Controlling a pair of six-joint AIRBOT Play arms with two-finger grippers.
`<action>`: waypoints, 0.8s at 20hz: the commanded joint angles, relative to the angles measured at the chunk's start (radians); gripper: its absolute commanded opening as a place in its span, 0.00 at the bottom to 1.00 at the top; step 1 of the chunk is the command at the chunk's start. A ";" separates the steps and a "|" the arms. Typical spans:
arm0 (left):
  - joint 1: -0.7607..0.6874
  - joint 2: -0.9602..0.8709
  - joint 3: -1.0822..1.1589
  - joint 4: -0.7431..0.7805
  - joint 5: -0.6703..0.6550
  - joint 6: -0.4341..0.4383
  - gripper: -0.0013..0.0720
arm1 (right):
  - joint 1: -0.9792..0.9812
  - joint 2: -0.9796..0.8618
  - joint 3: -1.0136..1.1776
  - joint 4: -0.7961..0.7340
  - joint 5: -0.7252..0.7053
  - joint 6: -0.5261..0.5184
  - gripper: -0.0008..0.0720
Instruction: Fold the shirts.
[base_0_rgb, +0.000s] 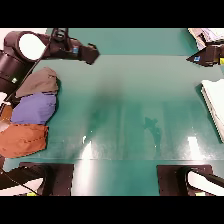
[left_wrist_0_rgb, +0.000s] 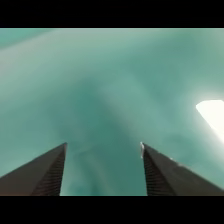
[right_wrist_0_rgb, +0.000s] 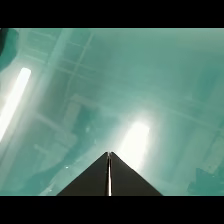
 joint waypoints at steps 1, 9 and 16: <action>0.123 -0.001 -0.025 0.308 -0.092 -0.137 0.78 | 0.001 0.000 0.000 0.002 0.005 0.002 0.03; 0.490 -0.013 -0.404 0.304 0.221 -0.169 0.78 | 0.001 0.000 0.000 0.001 -0.003 0.002 0.03; 0.539 -0.192 -0.410 0.279 0.259 -0.164 0.77 | 0.001 0.000 0.000 0.002 -0.003 0.003 0.03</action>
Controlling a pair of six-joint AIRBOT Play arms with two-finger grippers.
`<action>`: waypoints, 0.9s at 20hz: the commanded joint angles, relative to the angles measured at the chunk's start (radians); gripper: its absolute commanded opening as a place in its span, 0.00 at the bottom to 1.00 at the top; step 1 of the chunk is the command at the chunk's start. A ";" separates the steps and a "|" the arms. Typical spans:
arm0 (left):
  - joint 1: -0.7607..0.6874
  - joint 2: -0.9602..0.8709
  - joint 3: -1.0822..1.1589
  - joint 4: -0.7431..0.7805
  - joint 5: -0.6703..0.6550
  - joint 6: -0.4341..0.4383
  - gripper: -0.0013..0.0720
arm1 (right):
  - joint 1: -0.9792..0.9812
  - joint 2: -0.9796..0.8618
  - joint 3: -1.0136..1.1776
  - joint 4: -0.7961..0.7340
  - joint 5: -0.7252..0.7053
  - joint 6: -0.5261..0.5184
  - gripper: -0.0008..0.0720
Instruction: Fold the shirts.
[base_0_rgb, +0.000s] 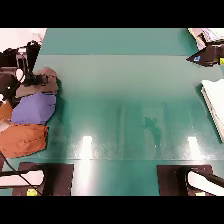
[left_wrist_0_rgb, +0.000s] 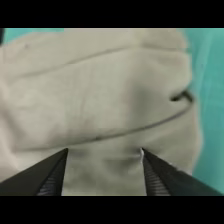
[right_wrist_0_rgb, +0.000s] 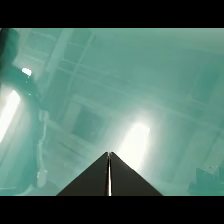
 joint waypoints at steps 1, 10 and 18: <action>0.018 -0.050 -0.010 -0.005 0.025 -0.003 0.77 | 0.001 0.000 0.000 0.000 0.000 0.001 0.03; -0.021 0.194 0.278 -0.037 -0.232 0.037 0.06 | 0.001 0.002 0.047 0.079 -0.056 0.001 0.03; -0.474 0.460 0.554 -0.071 -0.583 0.092 0.05 | 0.001 0.002 0.336 0.079 -0.100 0.000 0.03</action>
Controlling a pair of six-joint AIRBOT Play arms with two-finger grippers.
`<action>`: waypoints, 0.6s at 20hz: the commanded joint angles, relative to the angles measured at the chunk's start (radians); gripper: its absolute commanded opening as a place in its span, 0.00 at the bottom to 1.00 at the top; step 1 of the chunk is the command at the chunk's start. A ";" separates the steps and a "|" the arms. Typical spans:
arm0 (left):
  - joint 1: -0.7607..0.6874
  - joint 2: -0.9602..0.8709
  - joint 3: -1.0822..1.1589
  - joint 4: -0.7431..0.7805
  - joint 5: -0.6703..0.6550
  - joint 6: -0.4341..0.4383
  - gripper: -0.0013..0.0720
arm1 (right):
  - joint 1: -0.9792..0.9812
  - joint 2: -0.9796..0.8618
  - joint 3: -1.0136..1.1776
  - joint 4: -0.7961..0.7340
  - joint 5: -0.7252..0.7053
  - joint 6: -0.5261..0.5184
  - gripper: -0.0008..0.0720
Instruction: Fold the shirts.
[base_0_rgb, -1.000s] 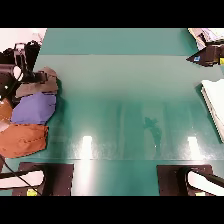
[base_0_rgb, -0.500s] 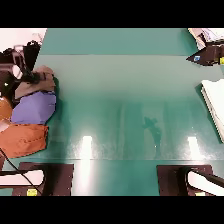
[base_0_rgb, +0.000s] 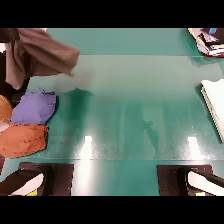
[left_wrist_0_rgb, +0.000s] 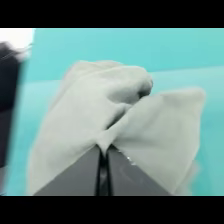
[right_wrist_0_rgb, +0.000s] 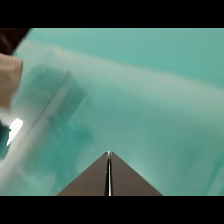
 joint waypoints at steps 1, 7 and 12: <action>-0.247 0.031 0.046 -0.014 -0.158 0.006 0.05 | 0.001 0.000 0.109 0.003 -0.010 -0.001 0.03; -0.596 -0.228 -0.026 -0.169 -0.136 0.000 0.08 | 0.001 0.000 0.141 0.002 0.019 -0.001 0.03; -0.614 -0.357 -0.026 -0.146 -0.097 0.024 0.86 | 0.000 0.000 0.141 0.000 0.052 -0.001 0.03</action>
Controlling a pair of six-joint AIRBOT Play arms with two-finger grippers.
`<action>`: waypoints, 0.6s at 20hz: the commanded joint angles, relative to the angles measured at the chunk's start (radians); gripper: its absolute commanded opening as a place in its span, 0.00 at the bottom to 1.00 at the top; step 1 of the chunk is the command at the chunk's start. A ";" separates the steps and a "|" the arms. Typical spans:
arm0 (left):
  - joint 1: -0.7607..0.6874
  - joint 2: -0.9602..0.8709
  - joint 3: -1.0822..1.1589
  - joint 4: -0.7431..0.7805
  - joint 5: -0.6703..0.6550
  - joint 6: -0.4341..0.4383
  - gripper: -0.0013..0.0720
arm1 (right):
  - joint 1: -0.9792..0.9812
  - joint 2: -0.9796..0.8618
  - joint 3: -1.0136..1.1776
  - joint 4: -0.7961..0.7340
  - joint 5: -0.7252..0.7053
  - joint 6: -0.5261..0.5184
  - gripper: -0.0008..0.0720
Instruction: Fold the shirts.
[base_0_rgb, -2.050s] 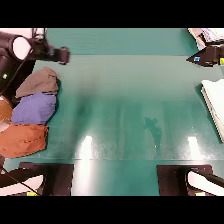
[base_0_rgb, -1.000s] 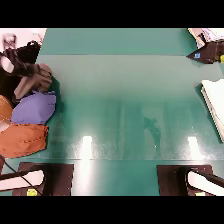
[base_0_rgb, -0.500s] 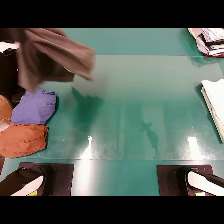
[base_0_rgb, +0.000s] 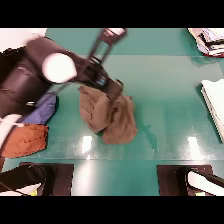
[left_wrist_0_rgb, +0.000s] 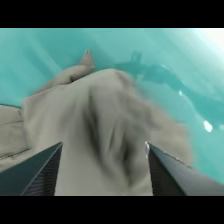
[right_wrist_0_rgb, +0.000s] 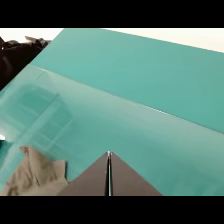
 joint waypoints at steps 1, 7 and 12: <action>0.019 -0.054 -0.002 0.059 -0.023 0.008 0.86 | 0.000 0.000 0.003 -0.001 0.018 0.000 0.03; 0.412 -0.051 -0.090 0.060 -0.095 -0.035 0.86 | 0.000 -0.001 0.003 -0.001 0.027 0.000 0.03; 0.611 -0.066 -0.415 -0.193 0.106 0.002 0.86 | 0.000 -0.006 0.003 -0.001 0.042 0.000 0.03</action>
